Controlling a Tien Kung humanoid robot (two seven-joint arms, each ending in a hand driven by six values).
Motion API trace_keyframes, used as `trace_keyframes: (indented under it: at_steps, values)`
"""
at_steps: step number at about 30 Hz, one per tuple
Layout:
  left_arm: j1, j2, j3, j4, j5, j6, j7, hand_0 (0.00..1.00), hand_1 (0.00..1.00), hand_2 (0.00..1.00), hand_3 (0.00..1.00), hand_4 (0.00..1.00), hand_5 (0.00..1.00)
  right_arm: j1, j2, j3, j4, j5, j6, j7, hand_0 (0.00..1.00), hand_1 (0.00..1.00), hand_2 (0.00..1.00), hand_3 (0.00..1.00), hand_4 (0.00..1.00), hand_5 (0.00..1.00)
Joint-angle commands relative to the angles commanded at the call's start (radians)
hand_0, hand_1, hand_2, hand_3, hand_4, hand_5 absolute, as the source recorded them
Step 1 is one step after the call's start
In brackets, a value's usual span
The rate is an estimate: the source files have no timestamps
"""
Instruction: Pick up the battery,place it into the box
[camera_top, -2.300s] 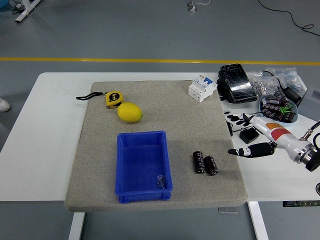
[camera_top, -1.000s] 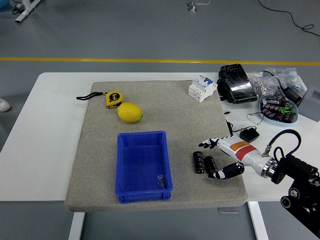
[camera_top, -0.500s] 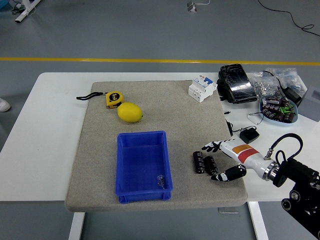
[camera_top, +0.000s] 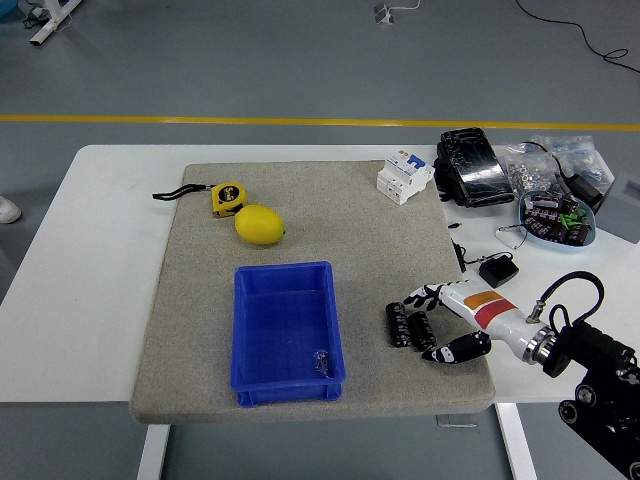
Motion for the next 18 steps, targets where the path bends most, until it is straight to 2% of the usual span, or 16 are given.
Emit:
trace_keyframes:
  at_steps: [1,6,7,12,13,18]
  values:
    - [0.0,0.0,-0.001,0.0,0.002,0.0,0.001,0.639,0.659,0.723,0.594,0.669,0.578,0.001,0.002,-0.001,-0.003,0.001,-0.003,0.0,0.502,0.523,0.587,0.641,0.871,0.108]
    - [0.002,-0.001,-0.004,0.0,0.008,0.002,0.004,0.639,0.659,0.723,0.594,0.669,0.578,0.0,0.005,-0.008,-0.007,-0.005,-0.017,0.0,0.502,0.523,0.587,0.641,0.871,0.108]
    - [0.002,-0.001,-0.005,0.0,0.01,0.002,0.005,0.638,0.659,0.722,0.594,0.668,0.581,0.0,0.004,-0.009,-0.007,-0.006,-0.019,0.0,0.432,0.48,0.554,0.59,0.768,0.037]
    - [0.003,-0.001,-0.01,0.0,0.019,0.002,0.008,0.638,0.659,0.722,0.594,0.668,0.581,0.0,0.007,-0.011,-0.012,-0.005,-0.03,0.0,0.432,0.48,0.554,0.59,0.768,0.037]
    - [0.003,-0.001,-0.011,0.0,0.02,0.002,0.009,0.634,0.662,0.723,0.594,0.668,0.586,0.0,0.008,-0.011,-0.013,-0.005,-0.031,0.0,0.384,0.456,0.531,0.56,0.721,0.004]
    - [0.002,-0.001,-0.016,-0.001,0.03,0.001,0.012,0.634,0.662,0.723,0.594,0.668,0.586,0.0,0.008,-0.01,-0.014,-0.004,-0.035,-0.001,0.384,0.456,0.531,0.56,0.721,0.004]
